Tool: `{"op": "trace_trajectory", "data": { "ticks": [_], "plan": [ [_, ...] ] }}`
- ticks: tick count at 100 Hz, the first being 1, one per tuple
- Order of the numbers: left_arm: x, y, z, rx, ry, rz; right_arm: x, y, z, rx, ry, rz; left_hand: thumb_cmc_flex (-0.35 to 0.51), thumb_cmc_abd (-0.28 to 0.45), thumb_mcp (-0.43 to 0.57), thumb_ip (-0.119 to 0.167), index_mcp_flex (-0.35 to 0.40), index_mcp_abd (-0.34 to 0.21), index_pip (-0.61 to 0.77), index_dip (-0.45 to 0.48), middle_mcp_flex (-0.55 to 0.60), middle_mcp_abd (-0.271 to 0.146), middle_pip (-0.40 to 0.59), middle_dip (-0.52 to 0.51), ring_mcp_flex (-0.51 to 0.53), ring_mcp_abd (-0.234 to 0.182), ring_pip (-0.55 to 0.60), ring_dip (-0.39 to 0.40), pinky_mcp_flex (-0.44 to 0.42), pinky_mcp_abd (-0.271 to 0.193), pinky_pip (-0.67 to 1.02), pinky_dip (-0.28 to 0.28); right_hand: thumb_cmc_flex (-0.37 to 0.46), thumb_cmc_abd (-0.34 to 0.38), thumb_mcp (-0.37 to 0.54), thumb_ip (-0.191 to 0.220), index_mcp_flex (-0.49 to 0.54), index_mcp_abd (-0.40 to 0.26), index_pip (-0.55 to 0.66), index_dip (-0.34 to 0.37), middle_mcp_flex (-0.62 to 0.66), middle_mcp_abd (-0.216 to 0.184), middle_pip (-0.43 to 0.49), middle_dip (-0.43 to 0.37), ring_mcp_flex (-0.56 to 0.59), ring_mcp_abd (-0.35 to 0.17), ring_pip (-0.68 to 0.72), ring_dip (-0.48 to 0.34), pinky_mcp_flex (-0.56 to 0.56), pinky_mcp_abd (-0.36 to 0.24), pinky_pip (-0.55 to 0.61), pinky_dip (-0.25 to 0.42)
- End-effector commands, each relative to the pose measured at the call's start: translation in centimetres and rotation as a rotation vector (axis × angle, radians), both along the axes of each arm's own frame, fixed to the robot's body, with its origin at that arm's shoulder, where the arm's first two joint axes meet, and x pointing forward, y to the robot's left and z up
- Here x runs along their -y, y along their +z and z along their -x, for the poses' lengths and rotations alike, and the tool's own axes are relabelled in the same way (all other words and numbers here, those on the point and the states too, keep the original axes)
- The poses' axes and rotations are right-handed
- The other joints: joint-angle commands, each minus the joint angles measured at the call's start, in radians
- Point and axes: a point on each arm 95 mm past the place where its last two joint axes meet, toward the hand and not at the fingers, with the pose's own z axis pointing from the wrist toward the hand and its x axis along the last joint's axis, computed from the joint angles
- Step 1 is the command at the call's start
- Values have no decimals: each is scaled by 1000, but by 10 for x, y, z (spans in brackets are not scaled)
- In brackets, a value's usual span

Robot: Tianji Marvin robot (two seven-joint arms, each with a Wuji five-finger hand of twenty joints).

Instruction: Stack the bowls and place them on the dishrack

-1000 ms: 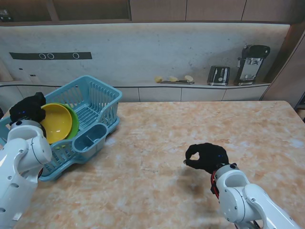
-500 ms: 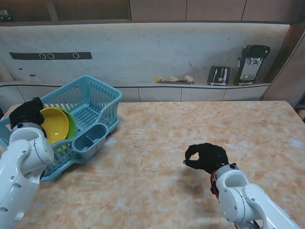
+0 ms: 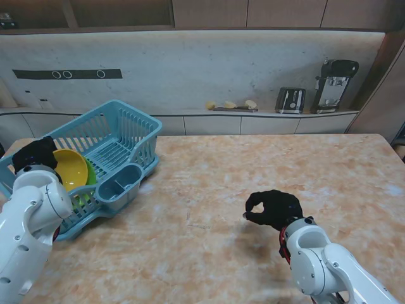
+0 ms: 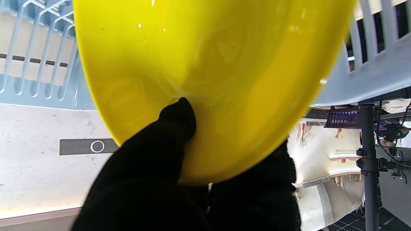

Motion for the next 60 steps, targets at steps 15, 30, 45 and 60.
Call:
{"op": "trace_trajectory", "data": {
  "ticks": [15,30,45,60],
  "plan": [
    [0,0,2,-20,5,11,-2,-4,3,-23,9,-3,90,101,-96,76,21,28,-65,-108,-58,20,-40,-79,-57,18,-28,-101,-61,26,-30,30,-23,24,-7,-14,10,-21,3,-2,7,-4,3,17,-10,4,-13,-5,-10,9,-8,21],
    [0,-1,2,-24,4,17,-2,-5,3,-23,11,-3,90,123,-165,86,14,29,-122,-149,-134,23,-3,-193,-111,25,-62,-187,-113,31,-61,47,-23,24,-6,-14,10,-20,3,-2,6,-4,3,17,-11,3,-13,-6,-9,9,-8,21],
    [0,-2,2,-28,4,20,-2,-5,3,-24,12,-4,89,157,-284,104,-6,23,-200,-170,-239,29,37,-416,-199,46,-118,-268,-191,55,-93,72,-23,24,-7,-14,10,-21,2,-3,7,-4,3,17,-11,4,-14,-6,-8,10,-7,22],
    [-2,-1,3,-31,10,34,-3,-5,3,-25,13,-5,83,207,-419,122,-24,12,-269,-176,-296,32,-4,-487,-288,68,-165,-340,-276,89,-113,97,-23,24,-7,-14,10,-21,3,-2,7,-3,3,17,-10,3,-13,-6,-9,10,-8,21]
  ]
}}
